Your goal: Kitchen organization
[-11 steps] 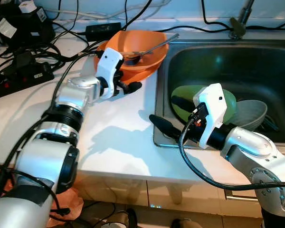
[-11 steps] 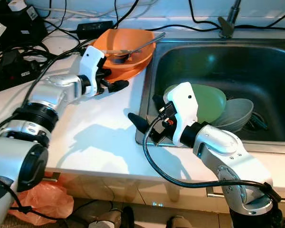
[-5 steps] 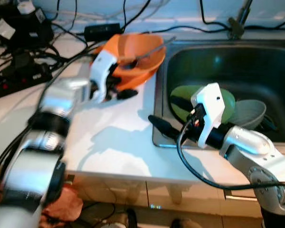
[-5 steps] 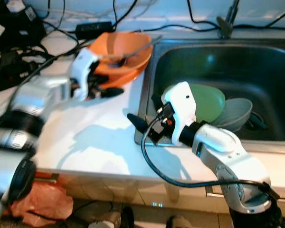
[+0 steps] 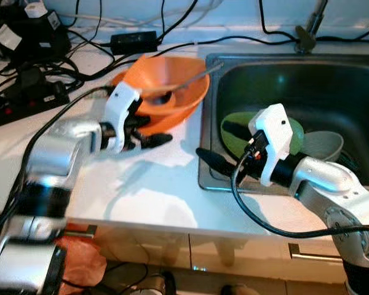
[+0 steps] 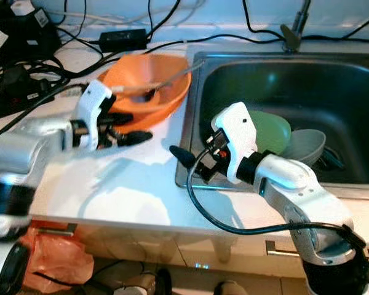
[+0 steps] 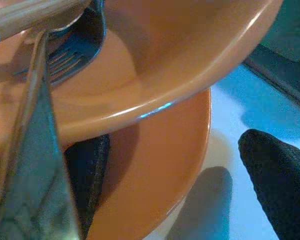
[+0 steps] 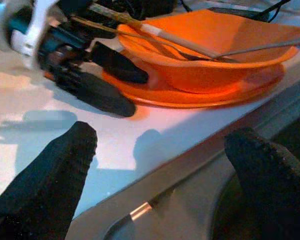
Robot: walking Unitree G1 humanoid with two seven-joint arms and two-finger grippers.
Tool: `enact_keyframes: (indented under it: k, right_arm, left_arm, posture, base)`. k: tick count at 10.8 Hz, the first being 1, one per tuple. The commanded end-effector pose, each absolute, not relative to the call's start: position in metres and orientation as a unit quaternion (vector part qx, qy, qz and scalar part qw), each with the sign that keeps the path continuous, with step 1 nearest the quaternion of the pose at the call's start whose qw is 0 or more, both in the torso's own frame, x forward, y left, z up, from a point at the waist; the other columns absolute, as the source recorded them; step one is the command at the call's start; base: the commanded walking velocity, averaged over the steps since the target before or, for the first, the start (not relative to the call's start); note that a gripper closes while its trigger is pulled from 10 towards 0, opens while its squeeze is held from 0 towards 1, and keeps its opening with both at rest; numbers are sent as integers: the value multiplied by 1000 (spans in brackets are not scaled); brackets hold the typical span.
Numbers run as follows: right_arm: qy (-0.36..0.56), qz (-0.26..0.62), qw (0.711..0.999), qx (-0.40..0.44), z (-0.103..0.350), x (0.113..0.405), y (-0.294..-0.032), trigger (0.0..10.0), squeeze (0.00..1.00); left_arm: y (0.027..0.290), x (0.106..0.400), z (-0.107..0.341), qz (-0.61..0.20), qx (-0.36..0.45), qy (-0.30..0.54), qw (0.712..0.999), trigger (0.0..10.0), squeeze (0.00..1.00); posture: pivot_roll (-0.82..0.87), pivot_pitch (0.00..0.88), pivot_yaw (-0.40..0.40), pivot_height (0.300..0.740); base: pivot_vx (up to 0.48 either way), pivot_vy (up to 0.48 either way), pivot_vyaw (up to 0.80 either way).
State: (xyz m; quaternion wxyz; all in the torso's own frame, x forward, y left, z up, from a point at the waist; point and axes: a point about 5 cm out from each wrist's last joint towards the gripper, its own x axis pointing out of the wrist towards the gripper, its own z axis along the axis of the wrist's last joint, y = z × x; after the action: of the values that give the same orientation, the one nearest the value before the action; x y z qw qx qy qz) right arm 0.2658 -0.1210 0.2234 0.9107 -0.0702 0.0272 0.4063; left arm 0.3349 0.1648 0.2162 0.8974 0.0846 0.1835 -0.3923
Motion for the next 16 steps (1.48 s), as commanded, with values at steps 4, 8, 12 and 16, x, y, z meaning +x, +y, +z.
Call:
enact_keyframes:
  k: [4,8,12,16]
  right_arm:
    - [22,392,915,-94,227,276,-130,10000,0]
    - [20,375,920,-111,229,284,-139,10000,0]
    - [17,371,921,-116,229,289,-141,10000,0]
    - [14,366,922,-127,229,295,-144,10000,0]
  left_arm:
    - [152,304,197,-415,57,248,874,10000,0]
    - [134,283,201,-451,48,247,856,10000,0]
    - [127,276,209,-459,58,231,856,10000,0]
    - [123,273,242,-491,68,165,853,10000,0]
  posture:
    - [41,115,64,740]
    - [49,101,69,740]
    - [56,88,69,740]
    - [57,63,60,740]
  base:
    - [0,0,0]
    - [0,0,0]
    - [0,0,0]
    - [0,0,0]
